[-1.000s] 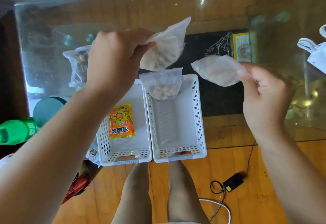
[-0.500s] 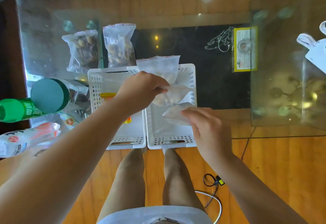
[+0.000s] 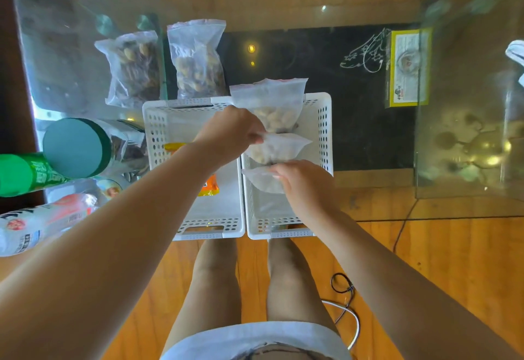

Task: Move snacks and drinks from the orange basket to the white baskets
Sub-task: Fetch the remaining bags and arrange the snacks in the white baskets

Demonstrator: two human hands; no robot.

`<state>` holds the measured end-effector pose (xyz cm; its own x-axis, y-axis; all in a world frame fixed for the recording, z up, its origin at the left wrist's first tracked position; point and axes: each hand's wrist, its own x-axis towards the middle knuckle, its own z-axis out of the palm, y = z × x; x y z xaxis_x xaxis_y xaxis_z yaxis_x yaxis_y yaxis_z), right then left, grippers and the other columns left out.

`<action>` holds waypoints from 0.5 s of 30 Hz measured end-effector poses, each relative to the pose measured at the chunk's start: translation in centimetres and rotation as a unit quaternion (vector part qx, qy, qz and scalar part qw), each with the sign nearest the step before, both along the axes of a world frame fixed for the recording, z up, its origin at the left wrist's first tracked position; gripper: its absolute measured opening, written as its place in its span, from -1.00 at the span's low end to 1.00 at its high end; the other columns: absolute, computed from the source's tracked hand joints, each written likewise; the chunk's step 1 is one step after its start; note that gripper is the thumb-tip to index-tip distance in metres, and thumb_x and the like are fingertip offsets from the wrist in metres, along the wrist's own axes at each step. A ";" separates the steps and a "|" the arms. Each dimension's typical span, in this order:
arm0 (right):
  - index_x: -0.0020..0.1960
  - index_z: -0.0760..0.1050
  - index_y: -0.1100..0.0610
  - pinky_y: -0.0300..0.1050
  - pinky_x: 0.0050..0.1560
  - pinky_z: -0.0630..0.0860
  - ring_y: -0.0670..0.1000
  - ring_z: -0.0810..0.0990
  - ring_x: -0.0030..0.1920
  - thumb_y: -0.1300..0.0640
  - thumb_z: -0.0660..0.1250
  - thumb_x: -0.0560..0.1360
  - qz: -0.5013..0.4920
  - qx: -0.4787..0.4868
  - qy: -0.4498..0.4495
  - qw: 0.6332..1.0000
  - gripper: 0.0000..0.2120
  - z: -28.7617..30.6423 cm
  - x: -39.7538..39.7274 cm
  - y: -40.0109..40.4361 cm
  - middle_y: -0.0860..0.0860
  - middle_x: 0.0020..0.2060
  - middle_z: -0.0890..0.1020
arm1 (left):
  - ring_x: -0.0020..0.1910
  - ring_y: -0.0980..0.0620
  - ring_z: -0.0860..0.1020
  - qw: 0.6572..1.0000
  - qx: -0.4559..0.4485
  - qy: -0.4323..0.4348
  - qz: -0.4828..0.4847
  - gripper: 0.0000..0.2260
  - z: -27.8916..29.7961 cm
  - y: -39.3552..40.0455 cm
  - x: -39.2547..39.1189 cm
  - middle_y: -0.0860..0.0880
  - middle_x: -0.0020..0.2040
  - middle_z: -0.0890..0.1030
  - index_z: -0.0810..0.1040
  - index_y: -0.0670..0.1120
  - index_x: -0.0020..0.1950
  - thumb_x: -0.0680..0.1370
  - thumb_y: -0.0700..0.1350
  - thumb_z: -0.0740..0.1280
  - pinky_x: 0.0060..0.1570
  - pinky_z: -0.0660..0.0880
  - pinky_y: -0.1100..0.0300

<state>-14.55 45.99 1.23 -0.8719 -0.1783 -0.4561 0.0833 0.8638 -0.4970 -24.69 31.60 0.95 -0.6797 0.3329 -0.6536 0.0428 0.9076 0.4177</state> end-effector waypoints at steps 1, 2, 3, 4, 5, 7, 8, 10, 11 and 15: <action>0.18 0.56 0.04 -0.14 -0.04 0.47 0.05 0.60 0.00 0.13 0.21 0.56 0.005 0.000 -0.003 1.000 -0.75 0.0 -0.1 0.0 0.01 0.02 0.67 | 0.02 -0.13 0.58 1.000 0.007 0.014 0.000 -0.83 0.1 -0.1 -0.1 -0.10 0.01 0.67 0.66 0.01 0.06 0.50 -0.13 0.35 0.06 0.52 0.02; 0.17 0.57 0.05 -0.13 -0.04 0.48 0.06 0.61 -0.01 0.13 0.21 0.56 0.011 0.000 -0.008 1.000 -0.76 0.0 -0.3 -0.1 0.02 0.01 0.68 | 0.00 -0.14 0.58 1.000 0.012 0.022 -0.001 -0.83 0.2 -0.2 -0.2 -0.10 0.00 0.67 0.66 0.00 0.06 0.51 -0.12 0.34 0.04 0.52 0.03; 0.15 0.57 0.06 -0.11 -0.03 0.50 0.07 0.60 -0.01 0.14 0.20 0.56 0.019 0.002 -0.016 1.000 -0.76 0.0 -0.5 -0.1 0.03 0.00 0.68 | 0.00 -0.14 0.58 1.000 0.015 0.025 -0.003 -0.83 0.2 -0.2 -0.3 -0.10 0.00 0.66 0.65 0.00 0.07 0.52 -0.11 0.32 0.03 0.52 0.03; 0.13 0.58 0.08 -0.09 -0.02 0.50 0.06 0.60 -0.02 0.14 0.18 0.57 0.026 0.006 -0.022 0.999 -0.77 -0.1 -0.8 -0.2 0.03 -0.01 0.68 | 0.01 -0.15 0.57 1.000 0.016 0.026 -0.005 -0.82 0.2 -0.3 -0.3 -0.11 0.00 0.66 0.64 0.01 0.09 0.54 -0.10 0.31 0.02 0.52 0.03; 0.10 0.58 0.10 -0.08 -0.03 0.50 0.06 0.59 -0.02 0.14 0.17 0.58 0.031 0.013 -0.027 0.999 -0.77 -0.2 -1.1 -0.3 0.03 -0.03 0.67 | 0.01 -0.16 0.56 1.000 0.015 0.024 -0.006 -0.82 0.1 -0.4 -0.4 -0.11 0.01 0.65 0.63 0.01 0.10 0.54 -0.09 0.29 0.02 0.51 0.02; 0.03 0.57 0.16 -0.06 -0.06 0.49 0.08 0.59 -0.05 0.14 0.16 0.58 0.028 0.024 -0.028 0.999 -0.78 -0.4 -1.7 -0.5 0.05 -0.08 0.66 | 0.03 -0.17 0.54 1.000 0.014 0.021 -0.004 -0.82 0.0 -0.4 -0.5 -0.11 0.01 0.63 0.61 0.00 0.11 0.55 -0.09 0.28 0.01 0.50 0.01; 0.00 0.56 0.18 -0.06 -0.07 0.49 0.09 0.59 -0.06 0.14 0.17 0.58 0.024 0.028 -0.025 0.999 -0.79 -0.5 -2.1 -0.6 0.06 -0.09 0.66 | 0.03 -0.17 0.54 1.000 0.014 0.018 -0.003 -0.82 0.0 -0.4 -0.5 -0.11 0.01 0.63 0.61 -0.01 0.11 0.56 -0.08 0.27 0.00 0.50 0.01; 0.01 0.58 0.18 -0.05 -0.07 0.49 0.11 0.60 -0.05 0.15 0.18 0.57 0.016 0.034 -0.017 0.999 -0.79 -0.5 -2.5 -0.8 0.08 -0.09 0.66 | 0.04 -0.15 0.54 1.000 0.017 0.016 -0.004 -0.82 0.0 -0.4 -0.5 -0.10 0.02 0.64 0.60 0.01 0.11 0.56 -0.06 0.26 0.00 0.50 0.02; 0.03 0.58 0.16 -0.06 -0.07 0.49 0.10 0.60 -0.05 0.15 0.18 0.57 0.011 0.035 -0.015 0.999 -0.79 -0.4 -2.6 -1.0 0.07 -0.08 0.66 | 0.05 -0.14 0.54 1.000 0.020 0.013 -0.003 -0.81 0.0 -0.5 -0.5 -0.09 0.03 0.64 0.60 0.02 0.12 0.56 -0.06 0.26 0.02 0.50 0.02; 0.01 0.59 0.13 -0.13 -0.16 0.42 0.08 0.60 -0.07 0.13 0.18 0.56 -0.005 0.049 -0.006 0.999 -0.79 0.0 -2.8 -1.3 0.03 -0.11 0.67 | 0.09 -0.09 0.55 0.999 0.043 -0.001 0.012 -0.79 0.1 -1.1 -0.4 -0.04 0.09 0.65 0.59 0.05 0.15 0.56 -0.04 0.27 0.09 0.49 -0.02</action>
<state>-17.31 44.65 1.19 -0.8681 -0.1233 -0.4808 0.0982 0.9069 -0.4098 -25.09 30.48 1.06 -0.6870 0.3716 -0.6244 0.0216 0.8694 0.4936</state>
